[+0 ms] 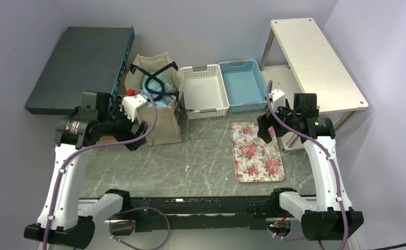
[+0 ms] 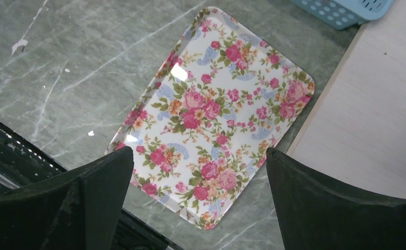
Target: Untie the knot of the grocery bags and take out the mixed food
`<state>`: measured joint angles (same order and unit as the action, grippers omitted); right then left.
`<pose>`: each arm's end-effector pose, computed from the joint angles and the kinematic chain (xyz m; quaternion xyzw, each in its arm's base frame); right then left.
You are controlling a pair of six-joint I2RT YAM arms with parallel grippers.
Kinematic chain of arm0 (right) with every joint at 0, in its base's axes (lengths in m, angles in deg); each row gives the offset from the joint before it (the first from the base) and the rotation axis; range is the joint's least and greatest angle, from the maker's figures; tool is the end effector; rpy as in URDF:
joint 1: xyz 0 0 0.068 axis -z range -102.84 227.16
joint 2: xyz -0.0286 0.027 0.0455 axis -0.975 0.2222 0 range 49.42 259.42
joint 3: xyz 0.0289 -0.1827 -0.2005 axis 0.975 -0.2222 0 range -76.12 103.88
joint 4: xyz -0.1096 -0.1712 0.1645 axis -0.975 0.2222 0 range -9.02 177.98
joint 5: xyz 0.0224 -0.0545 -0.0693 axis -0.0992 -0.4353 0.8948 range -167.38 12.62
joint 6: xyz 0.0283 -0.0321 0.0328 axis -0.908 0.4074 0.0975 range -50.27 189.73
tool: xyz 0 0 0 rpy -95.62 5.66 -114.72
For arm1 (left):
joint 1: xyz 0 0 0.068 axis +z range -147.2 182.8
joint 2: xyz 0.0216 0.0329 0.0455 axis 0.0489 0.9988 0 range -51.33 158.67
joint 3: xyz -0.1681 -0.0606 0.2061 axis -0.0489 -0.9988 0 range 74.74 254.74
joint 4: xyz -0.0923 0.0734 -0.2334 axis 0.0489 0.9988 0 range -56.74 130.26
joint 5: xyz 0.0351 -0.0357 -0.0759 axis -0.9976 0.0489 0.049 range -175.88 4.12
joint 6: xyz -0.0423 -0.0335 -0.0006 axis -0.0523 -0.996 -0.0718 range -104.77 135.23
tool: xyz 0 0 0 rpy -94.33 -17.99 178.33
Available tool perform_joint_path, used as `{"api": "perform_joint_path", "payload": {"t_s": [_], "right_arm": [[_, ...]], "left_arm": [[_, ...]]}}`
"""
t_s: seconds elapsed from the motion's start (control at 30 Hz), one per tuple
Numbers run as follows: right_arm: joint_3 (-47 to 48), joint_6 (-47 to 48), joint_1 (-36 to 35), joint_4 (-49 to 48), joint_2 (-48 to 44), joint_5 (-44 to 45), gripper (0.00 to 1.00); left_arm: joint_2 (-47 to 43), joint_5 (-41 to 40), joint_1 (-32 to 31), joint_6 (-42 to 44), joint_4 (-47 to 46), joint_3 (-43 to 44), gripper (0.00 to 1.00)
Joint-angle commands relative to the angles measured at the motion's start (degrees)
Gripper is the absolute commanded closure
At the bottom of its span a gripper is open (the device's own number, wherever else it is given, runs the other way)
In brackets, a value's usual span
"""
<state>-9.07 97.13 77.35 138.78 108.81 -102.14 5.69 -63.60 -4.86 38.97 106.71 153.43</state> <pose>0.1886 0.0142 0.3512 -0.2871 0.8753 0.1163 0.3714 0.1449 -0.0331 0.3971 0.3119 0.8754 -0.1358 0.3436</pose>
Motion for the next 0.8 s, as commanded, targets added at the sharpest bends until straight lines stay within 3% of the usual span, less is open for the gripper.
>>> {"api": "perform_joint_path", "payload": {"t_s": [0.0,0.1,0.27,0.4,0.57,0.77], "right_arm": [[4.48,-1.62,0.14,-1.99,1.64,-2.47,0.0],[6.32,-2.36,0.16,-2.29,3.26,-3.33,0.0],[8.28,-3.36,0.14,-3.09,4.64,-3.56,0.0],[8.92,-3.64,0.16,-3.14,4.78,-2.84,0.0],[7.93,-3.62,0.1,-3.26,3.67,-1.04,0.0],[6.75,-3.03,0.15,-3.48,3.31,0.16,0.0]], "left_arm": [[4.73,-1.33,-3.96,3.75,-4.99,8.79,0.01],[10.67,-7.35,-5.09,3.83,-10.5,13.39,0.01],[19.6,-15.09,-5.17,-3.11,-20.6,20.38,0.01],[22.53,-20.95,-7.31,5.84,-26.33,19.62,0.01],[30.43,-22.11,-7.98,14.31,-18.89,23.63,0.01],[31.13,-24.24,-8.09,17.32,-22.69,15.75,0.01]]}}
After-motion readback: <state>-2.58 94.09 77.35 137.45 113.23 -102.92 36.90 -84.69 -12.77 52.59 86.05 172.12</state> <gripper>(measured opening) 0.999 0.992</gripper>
